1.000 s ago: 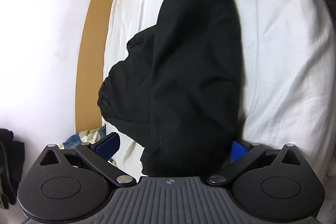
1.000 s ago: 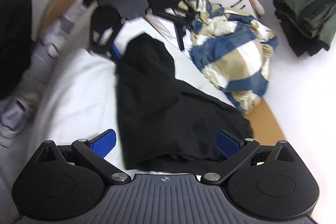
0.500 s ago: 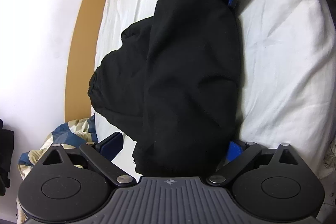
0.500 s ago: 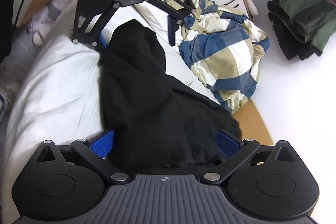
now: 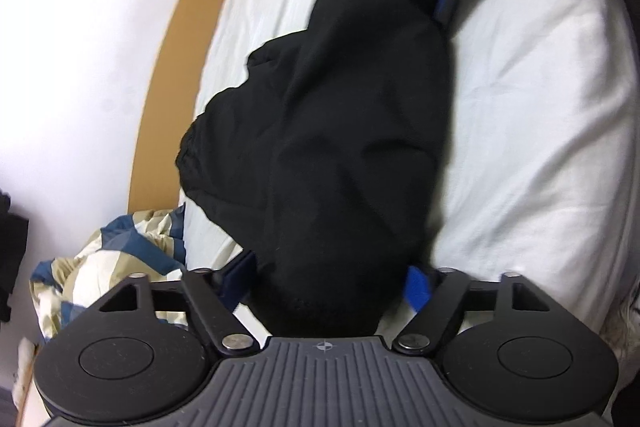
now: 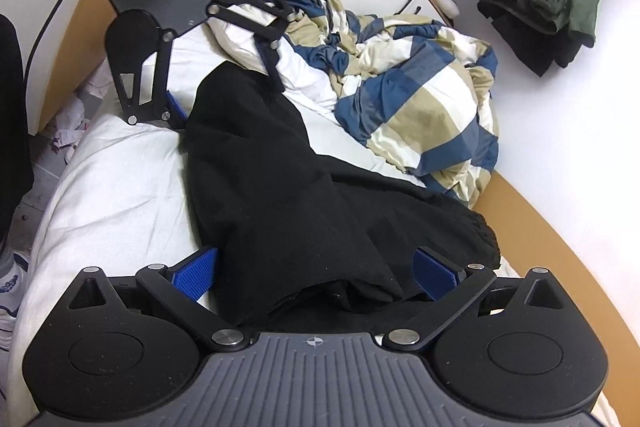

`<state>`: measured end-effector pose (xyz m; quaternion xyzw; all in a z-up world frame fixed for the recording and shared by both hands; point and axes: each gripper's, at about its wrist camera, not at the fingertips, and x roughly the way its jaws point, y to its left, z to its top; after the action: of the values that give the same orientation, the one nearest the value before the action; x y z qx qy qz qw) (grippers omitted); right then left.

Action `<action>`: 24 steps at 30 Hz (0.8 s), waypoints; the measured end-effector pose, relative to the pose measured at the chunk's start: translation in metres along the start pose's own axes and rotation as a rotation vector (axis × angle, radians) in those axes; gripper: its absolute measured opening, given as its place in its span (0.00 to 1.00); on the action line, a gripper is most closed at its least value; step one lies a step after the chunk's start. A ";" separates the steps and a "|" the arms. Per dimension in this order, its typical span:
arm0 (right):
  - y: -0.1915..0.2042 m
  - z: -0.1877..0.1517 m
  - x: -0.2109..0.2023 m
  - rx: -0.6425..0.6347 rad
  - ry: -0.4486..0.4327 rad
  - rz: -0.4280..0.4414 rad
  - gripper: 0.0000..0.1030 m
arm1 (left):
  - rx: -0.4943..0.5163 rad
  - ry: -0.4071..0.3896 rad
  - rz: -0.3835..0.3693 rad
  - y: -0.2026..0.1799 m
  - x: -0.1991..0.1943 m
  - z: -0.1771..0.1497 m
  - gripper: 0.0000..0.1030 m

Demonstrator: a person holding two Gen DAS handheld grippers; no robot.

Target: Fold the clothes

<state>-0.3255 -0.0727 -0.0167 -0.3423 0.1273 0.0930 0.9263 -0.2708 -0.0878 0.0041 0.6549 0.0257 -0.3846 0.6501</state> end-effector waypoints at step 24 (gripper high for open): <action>-0.012 -0.003 -0.006 -0.011 -0.010 0.009 1.00 | -0.035 0.057 -0.003 -0.038 -0.012 0.026 0.31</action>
<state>-0.3285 -0.0842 -0.0099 -0.3463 0.1238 0.0994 0.9246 -0.3112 -0.0988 -0.0178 0.6541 0.0520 -0.3661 0.6599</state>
